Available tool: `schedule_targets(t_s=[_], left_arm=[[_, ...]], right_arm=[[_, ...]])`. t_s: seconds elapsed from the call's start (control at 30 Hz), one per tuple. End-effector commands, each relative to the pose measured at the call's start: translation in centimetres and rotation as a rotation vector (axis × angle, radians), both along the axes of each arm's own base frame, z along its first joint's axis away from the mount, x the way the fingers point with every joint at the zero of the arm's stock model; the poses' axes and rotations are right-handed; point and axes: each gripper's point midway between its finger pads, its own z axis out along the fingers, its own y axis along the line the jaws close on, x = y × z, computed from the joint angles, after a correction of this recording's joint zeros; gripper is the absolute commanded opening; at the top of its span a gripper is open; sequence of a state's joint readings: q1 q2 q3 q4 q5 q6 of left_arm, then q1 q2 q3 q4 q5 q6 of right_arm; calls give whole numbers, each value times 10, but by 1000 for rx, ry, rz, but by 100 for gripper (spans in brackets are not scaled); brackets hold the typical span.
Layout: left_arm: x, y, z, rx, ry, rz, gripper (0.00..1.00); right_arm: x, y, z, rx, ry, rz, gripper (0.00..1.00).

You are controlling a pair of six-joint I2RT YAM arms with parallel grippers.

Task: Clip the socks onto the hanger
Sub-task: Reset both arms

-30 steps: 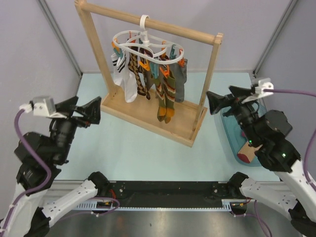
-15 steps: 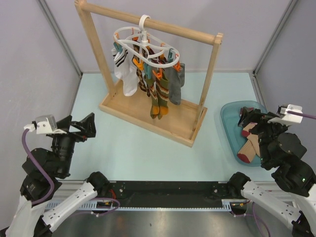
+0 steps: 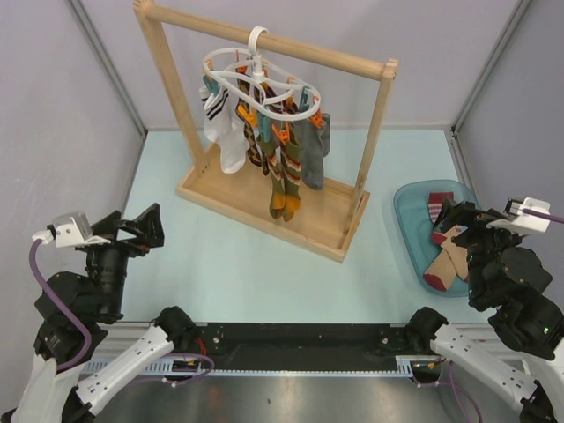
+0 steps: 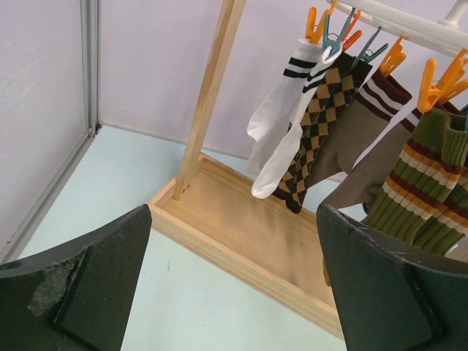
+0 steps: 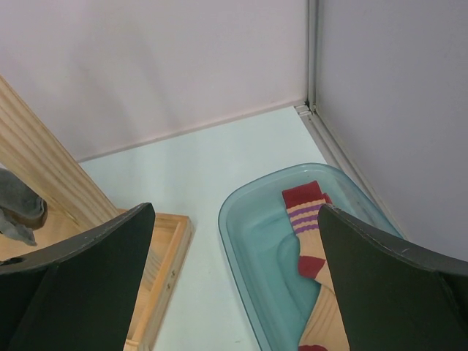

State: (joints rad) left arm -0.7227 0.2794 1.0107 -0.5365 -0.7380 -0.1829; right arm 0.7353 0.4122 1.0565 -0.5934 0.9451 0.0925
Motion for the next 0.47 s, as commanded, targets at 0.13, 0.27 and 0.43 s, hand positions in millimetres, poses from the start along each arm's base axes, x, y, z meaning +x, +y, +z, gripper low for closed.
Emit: schedule_targets(t_s=[0.13, 0.27, 0.43], left_arm=[[0, 5, 5, -17, -18, 23, 100], [1, 5, 5, -16, -18, 27, 100], [0, 5, 5, -18, -21, 27, 100]], right_arm=[[1, -3, 6, 6, -25, -27, 100], [3, -1, 6, 3, -23, -21, 100], [2, -2, 7, 7, -29, -24, 100]])
